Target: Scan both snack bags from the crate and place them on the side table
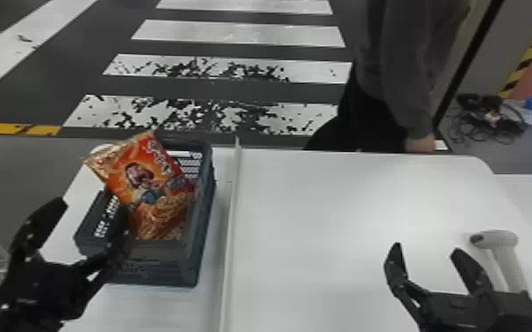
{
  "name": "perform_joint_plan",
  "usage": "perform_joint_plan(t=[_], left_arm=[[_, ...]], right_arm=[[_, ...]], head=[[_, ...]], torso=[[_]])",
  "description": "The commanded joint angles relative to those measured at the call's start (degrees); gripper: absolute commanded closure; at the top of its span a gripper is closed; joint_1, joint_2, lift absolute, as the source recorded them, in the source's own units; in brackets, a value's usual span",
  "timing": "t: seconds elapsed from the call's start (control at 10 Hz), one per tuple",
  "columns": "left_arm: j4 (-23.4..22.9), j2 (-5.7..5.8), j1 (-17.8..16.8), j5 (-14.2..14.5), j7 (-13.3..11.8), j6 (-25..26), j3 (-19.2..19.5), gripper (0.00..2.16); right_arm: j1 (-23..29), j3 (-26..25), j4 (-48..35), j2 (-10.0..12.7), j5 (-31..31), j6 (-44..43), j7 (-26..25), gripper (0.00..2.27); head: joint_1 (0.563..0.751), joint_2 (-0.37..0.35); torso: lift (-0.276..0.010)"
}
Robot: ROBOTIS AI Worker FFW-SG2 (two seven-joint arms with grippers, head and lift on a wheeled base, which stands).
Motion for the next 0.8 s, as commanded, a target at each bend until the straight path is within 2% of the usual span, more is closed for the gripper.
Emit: perform_joint_plan(t=[0.0, 0.2, 0.3, 0.4, 0.7], left_arm=[[0.58, -0.02, -3.56, 1.15, -1.52, 5.79, 2.38, 0.13], [3.75, -0.11, -8.92, 3.61, -5.74, 13.0, 5.01, 0.13], [6.21, -0.11, -11.65, 4.75, -7.41, 13.53, 5.98, 0.14], [8.14, -0.11, -14.02, 6.6, -9.34, 16.16, 7.56, 0.14], [12.71, 0.15, -20.35, 8.71, -11.81, 20.73, 11.17, 0.14]], right_arm=[[0.07, 0.01, 0.0, 0.14, 0.11, 0.25, 0.0, 0.08], [0.07, -0.08, 0.0, 0.14, 0.37, 0.6, 0.0, 0.08], [0.07, -0.08, -0.09, 0.14, 0.73, 0.78, 0.0, 0.08], [0.07, -0.08, -0.09, 0.14, 0.81, 0.78, 0.0, 0.08], [-0.19, -0.08, -0.09, 0.14, 1.17, 2.19, 0.0, 0.08]], head=[[0.695, 0.004], [0.695, 0.023], [0.695, 0.034], [0.695, 0.047], [0.695, 0.086]], torso=[[-0.098], [-0.098], [-0.098], [-0.098], [-0.098]])
